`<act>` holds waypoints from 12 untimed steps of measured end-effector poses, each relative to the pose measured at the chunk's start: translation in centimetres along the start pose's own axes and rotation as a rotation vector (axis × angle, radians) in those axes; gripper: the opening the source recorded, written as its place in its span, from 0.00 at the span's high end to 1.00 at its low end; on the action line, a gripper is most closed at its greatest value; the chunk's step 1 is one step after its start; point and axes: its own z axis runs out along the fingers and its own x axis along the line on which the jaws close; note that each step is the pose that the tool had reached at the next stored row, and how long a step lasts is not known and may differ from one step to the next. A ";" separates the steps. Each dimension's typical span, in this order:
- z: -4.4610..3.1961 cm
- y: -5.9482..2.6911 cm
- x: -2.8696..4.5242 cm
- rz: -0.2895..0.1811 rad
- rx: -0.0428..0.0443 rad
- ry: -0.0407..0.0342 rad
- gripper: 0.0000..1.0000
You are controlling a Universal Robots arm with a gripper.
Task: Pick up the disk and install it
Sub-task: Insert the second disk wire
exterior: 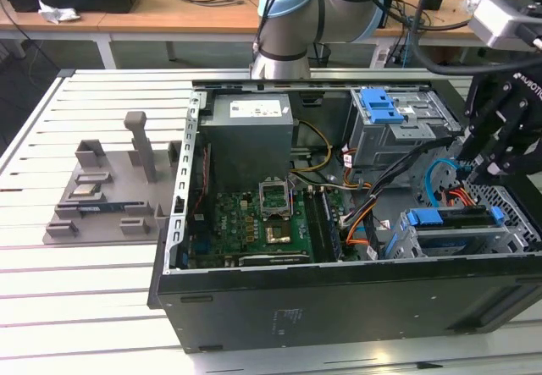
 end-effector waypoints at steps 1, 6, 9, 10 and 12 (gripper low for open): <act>0.21 0.03 0.00 0.000 -0.0001 0.0000 0.58; 0.39 0.07 0.01 -0.001 0.0000 0.0003 0.58; 0.39 0.07 0.01 -0.001 0.0000 0.0003 0.72; 0.39 0.07 0.00 -0.001 -0.0001 0.0002 0.78; 0.39 0.07 0.01 -0.001 0.0000 0.0003 0.84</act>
